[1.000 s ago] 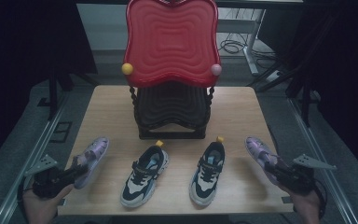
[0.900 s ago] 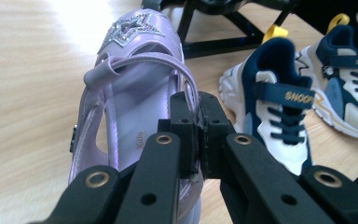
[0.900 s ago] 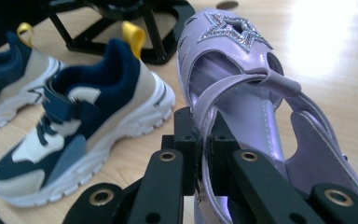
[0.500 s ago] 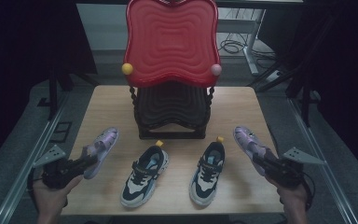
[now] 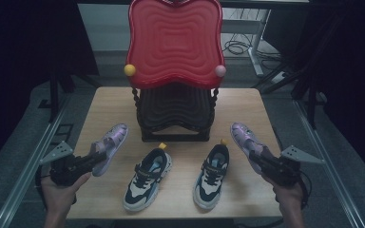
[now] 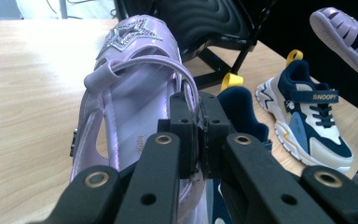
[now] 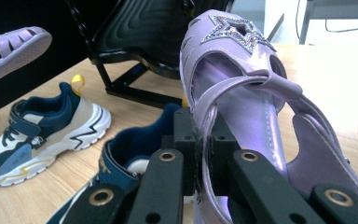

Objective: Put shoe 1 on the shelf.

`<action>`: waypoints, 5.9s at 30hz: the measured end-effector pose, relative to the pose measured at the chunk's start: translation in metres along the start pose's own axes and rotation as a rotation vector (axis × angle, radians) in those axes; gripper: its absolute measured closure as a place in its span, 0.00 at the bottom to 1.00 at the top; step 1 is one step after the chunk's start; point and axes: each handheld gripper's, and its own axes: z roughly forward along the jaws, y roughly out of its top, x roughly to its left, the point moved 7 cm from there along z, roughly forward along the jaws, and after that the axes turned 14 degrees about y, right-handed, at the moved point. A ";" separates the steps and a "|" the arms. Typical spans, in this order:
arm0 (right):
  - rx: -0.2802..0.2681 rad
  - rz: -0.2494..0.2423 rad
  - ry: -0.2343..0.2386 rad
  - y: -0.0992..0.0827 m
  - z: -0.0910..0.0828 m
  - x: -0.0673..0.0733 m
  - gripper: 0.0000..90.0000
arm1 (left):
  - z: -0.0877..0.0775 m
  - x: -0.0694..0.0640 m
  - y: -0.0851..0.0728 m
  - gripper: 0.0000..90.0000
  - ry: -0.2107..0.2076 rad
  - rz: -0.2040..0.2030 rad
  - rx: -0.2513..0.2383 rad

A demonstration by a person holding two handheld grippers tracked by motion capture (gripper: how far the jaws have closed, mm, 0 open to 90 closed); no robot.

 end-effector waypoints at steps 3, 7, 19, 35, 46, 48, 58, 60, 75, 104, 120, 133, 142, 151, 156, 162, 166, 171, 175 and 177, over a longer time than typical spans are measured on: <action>-0.004 -0.006 0.013 0.003 0.004 0.005 0.95 | 0.001 -0.005 0.006 0.96 -0.010 0.004 -0.012; -0.001 -0.027 0.037 0.007 0.015 0.013 0.95 | 0.004 -0.014 0.013 0.96 -0.027 0.014 -0.025; -0.001 -0.057 0.070 0.017 0.044 0.031 0.95 | 0.018 -0.034 0.029 0.96 -0.057 0.035 -0.049; -0.017 -0.096 0.115 0.036 0.082 0.051 0.95 | 0.044 -0.058 0.049 0.96 -0.076 0.084 -0.062; -0.020 -0.097 0.113 0.047 0.108 0.051 0.95 | 0.060 -0.063 0.060 0.96 -0.064 0.077 -0.089; -0.024 -0.093 0.115 0.049 0.111 0.051 0.95 | 0.061 -0.063 0.061 0.96 -0.058 0.076 -0.096; -0.043 -0.083 0.103 0.056 0.120 0.048 0.95 | 0.076 -0.071 0.070 0.96 -0.065 0.094 -0.109; -0.056 -0.076 0.101 0.058 0.123 0.048 0.95 | 0.079 -0.074 0.073 0.96 -0.069 0.092 -0.114; -0.068 -0.066 0.063 0.066 0.144 0.042 0.95 | 0.099 -0.079 0.081 0.96 -0.050 0.078 -0.136; -0.100 -0.056 0.008 0.086 0.189 0.037 0.95 | 0.134 -0.082 0.107 0.96 -0.009 0.080 -0.203; -0.136 -0.033 -0.056 0.093 0.212 0.027 0.95 | 0.157 -0.079 0.115 0.95 0.030 0.091 -0.232; -0.146 -0.042 -0.119 0.095 0.225 0.014 0.95 | 0.176 -0.076 0.114 0.95 0.066 0.085 -0.253; -0.159 -0.057 -0.167 0.098 0.239 0.007 0.94 | 0.190 -0.070 0.115 0.95 0.097 0.078 -0.278; -0.135 -0.072 -0.200 0.094 0.250 -0.001 0.94 | 0.198 -0.076 0.110 0.94 0.097 0.127 -0.274; -0.087 -0.075 -0.190 0.087 0.257 0.001 0.85 | 0.202 -0.075 0.100 0.92 0.095 0.138 -0.241; -0.048 -0.063 -0.160 0.082 0.259 0.004 0.76 | 0.204 -0.075 0.094 0.85 0.079 0.134 -0.215; -0.053 -0.063 -0.160 0.084 0.254 0.007 0.69 | 0.201 -0.074 0.093 0.74 0.066 0.109 -0.204; -0.055 -0.054 -0.141 0.086 0.247 0.012 0.64 | 0.194 -0.076 0.093 0.65 0.042 0.104 -0.198; -0.057 -0.067 -0.141 0.086 0.241 0.017 0.61 | 0.188 -0.076 0.093 0.62 0.020 0.088 -0.190; -0.055 -0.071 -0.138 0.085 0.237 0.019 0.60 | 0.183 -0.077 0.093 0.61 0.006 0.082 -0.186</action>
